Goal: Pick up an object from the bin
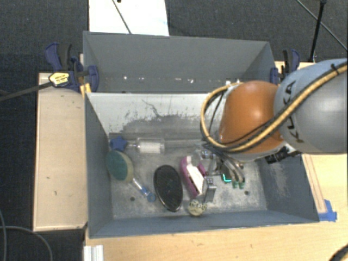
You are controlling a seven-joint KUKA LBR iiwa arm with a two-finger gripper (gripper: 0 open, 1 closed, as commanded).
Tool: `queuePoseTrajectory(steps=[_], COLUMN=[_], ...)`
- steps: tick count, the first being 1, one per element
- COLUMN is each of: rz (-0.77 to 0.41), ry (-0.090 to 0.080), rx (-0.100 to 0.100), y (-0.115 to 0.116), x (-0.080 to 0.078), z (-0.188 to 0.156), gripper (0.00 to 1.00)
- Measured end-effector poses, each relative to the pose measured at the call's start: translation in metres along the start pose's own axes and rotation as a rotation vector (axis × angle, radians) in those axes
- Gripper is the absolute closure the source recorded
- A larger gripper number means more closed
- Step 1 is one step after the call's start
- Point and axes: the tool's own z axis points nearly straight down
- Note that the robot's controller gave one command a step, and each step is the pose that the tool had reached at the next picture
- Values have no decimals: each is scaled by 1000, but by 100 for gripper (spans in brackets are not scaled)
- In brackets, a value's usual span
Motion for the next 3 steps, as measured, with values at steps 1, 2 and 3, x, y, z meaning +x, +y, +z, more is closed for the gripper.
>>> queuePoseTrajectory(steps=[1,2,3], rz=[-197,36,128], ry=[-10,-2,-18], rx=[-1,2,-3], y=[51,35,26], x=[-45,-50,-30], z=[17,84,85], gripper=[0,0,0])
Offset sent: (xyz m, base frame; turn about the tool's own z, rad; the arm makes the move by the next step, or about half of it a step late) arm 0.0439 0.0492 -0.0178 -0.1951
